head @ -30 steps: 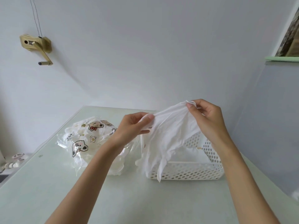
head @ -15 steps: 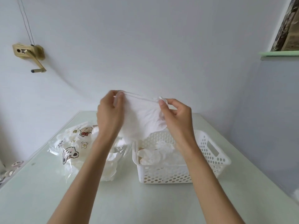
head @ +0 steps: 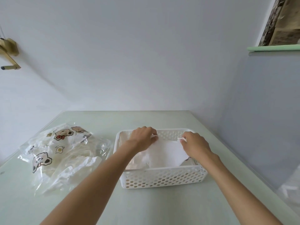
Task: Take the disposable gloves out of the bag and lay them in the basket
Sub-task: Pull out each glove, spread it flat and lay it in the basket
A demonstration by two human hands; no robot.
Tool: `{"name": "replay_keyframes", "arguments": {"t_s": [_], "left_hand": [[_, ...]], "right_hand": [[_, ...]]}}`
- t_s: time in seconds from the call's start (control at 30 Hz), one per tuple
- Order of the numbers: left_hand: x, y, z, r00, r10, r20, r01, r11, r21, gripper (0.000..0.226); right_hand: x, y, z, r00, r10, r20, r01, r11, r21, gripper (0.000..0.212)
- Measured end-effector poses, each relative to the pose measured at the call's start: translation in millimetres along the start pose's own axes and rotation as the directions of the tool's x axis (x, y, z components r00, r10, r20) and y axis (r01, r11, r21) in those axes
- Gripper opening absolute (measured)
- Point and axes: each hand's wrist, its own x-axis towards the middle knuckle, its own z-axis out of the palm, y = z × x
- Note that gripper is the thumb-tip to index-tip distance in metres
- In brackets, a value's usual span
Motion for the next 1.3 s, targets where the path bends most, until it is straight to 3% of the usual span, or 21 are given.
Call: {"name": "replay_keyframes", "arguments": {"t_s": [0.1, 0.17, 0.27, 0.33, 0.4, 0.5, 0.57, 0.8, 0.9, 0.97, 1.03, 1.1, 1.2, 1.3], "left_hand": [[2, 6, -1, 0.990, 0.066, -0.122, -0.055, 0.994, 0.091, 0.024], [0, 9, -6, 0.975, 0.112, -0.191, -0.102, 0.993, 0.060, 0.025], [-12, 7, -23, 0.960, 0.174, -0.219, -0.160, 0.984, 0.080, 0.022], [-24, -2, -36, 0.981, 0.173, -0.089, -0.165, 0.982, 0.087, 0.015], [-40, -11, -45, 0.980, 0.146, 0.134, -0.156, 0.986, 0.067, 0.012], [-61, -17, -44, 0.929, 0.127, 0.348, -0.192, 0.968, 0.159, 0.020], [-69, -17, -38, 0.902, 0.112, 0.418, -0.209, 0.959, 0.193, 0.027], [-84, -10, -40, 0.854, 0.010, 0.520, -0.162, 0.955, 0.249, 0.025], [-81, -12, -45, 0.952, 0.056, 0.301, -0.109, 0.981, 0.162, 0.021], [-73, -11, -41, 0.972, 0.125, 0.197, -0.157, 0.976, 0.153, 0.035], [-66, -5, -33, 0.938, 0.136, 0.318, -0.202, 0.962, 0.185, 0.065], [-58, -1, -18, 0.878, 0.074, 0.474, -0.224, 0.937, 0.268, 0.083], [-43, -7, 2, 0.833, 0.013, 0.553, -0.208, 0.934, 0.290, 0.089], [-41, -9, 4, 0.830, 0.008, 0.557, -0.164, 0.959, 0.231, 0.087]], "right_hand": [[2, -2, 3, 0.999, -0.033, 0.007, 0.034, 0.978, -0.205, 0.019], [2, -4, 3, 0.999, -0.043, 0.027, 0.049, 0.958, -0.282, 0.018], [1, -1, 2, 0.991, -0.127, 0.046, 0.135, 0.927, -0.349, 0.034], [-2, 3, 2, 0.977, -0.213, 0.028, 0.212, 0.938, -0.274, 0.042], [-4, 2, 3, 0.961, -0.270, 0.067, 0.275, 0.957, -0.096, 0.039], [-3, 5, 10, 0.862, -0.324, 0.390, 0.295, 0.946, 0.134, 0.044], [1, 7, 13, 0.772, -0.270, 0.575, 0.245, 0.962, 0.123, 0.057], [9, 11, 14, 0.722, -0.251, 0.645, 0.231, 0.966, 0.117, 0.066], [7, 11, 14, 0.734, -0.271, 0.623, 0.235, 0.962, 0.141, 0.065], [3, 11, 12, 0.777, -0.309, 0.548, 0.248, 0.951, 0.184, 0.063], [0, 12, 10, 0.808, -0.324, 0.491, 0.259, 0.945, 0.198, 0.064], [-1, 12, 11, 0.789, -0.311, 0.530, 0.268, 0.950, 0.158, 0.067], [2, 11, 15, 0.729, -0.265, 0.631, 0.268, 0.959, 0.093, 0.067], [3, 11, 13, 0.724, -0.251, 0.642, 0.240, 0.965, 0.107, 0.065]]}}
